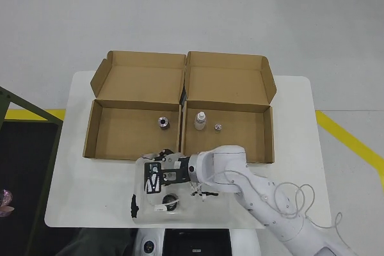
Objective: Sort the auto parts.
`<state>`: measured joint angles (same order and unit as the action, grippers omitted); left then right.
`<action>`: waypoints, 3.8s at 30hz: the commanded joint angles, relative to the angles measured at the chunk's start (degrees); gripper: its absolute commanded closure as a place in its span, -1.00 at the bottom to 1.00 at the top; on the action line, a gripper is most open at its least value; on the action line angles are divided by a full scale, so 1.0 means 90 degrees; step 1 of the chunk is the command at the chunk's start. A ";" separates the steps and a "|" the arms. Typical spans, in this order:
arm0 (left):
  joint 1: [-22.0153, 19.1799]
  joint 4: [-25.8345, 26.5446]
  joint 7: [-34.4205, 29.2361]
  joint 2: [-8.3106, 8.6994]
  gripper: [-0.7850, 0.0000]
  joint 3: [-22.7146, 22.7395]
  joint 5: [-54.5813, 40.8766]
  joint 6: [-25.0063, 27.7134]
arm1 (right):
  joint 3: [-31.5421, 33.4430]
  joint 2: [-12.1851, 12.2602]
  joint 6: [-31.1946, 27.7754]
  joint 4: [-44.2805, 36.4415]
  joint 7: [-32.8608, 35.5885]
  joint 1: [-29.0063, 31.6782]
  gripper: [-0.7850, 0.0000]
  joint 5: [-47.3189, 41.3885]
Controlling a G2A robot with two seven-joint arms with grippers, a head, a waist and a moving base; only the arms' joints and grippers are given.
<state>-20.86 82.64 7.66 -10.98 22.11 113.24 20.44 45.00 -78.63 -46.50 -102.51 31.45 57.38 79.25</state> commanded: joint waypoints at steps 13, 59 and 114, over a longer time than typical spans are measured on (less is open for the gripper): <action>0.0000 0.0000 0.0000 0.0000 -1.00 0.0000 0.0000 0.0000 | 0.0467 0.0418 -0.0637 -0.0889 -0.0117 0.1381 0.03 0.0537; 0.0000 0.0000 0.0000 0.0000 -1.00 0.0000 0.0000 0.0000 | -0.0285 0.0545 -0.0540 0.0570 -0.0919 0.0906 -0.15 0.1114; 0.0000 0.0000 0.0000 0.0000 -1.00 0.0000 0.0000 0.0000 | 0.0088 0.0327 0.0526 0.1144 -0.1494 -0.1079 1.00 -0.0797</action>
<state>-20.86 82.64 7.66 -10.98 22.11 113.24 20.44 46.28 -75.44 -42.29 -93.40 17.54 48.54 72.22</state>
